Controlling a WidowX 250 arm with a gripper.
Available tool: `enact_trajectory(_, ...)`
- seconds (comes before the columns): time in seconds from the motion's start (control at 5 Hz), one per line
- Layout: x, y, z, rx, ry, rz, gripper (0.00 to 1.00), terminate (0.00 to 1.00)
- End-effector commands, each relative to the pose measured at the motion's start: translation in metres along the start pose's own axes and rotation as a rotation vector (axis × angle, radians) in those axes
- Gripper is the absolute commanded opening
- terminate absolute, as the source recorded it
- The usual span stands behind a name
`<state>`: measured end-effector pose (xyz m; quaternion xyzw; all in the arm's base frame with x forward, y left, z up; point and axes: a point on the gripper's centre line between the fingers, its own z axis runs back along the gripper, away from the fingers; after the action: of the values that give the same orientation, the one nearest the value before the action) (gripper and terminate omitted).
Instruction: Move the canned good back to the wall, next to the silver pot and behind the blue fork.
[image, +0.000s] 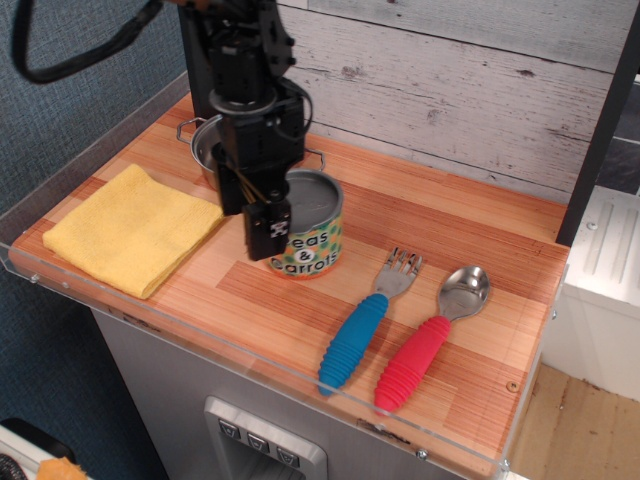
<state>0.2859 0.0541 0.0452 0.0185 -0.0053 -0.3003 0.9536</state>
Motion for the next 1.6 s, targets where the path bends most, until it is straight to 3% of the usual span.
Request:
enact_trajectory(0.0, 0.022, 0.012, 0.016, 0.024, -0.016, 0.038, 1.0, 0.0)
enact_trajectory(0.4, 0.044, 0.011, 0.02, 0.044, -0.019, 0.029, 1.0, 0.0)
enact_trajectory(0.8, 0.065, 0.015, 0.024, 0.034, -0.072, 0.039, 1.0, 0.0)
enact_trajectory(1.2, 0.087, 0.013, 0.029, 0.076, -0.094, 0.051, 1.0, 0.0)
enact_trajectory(1.4, 0.104, 0.01, 0.028, 0.057, -0.104, 0.057, 1.0, 0.0)
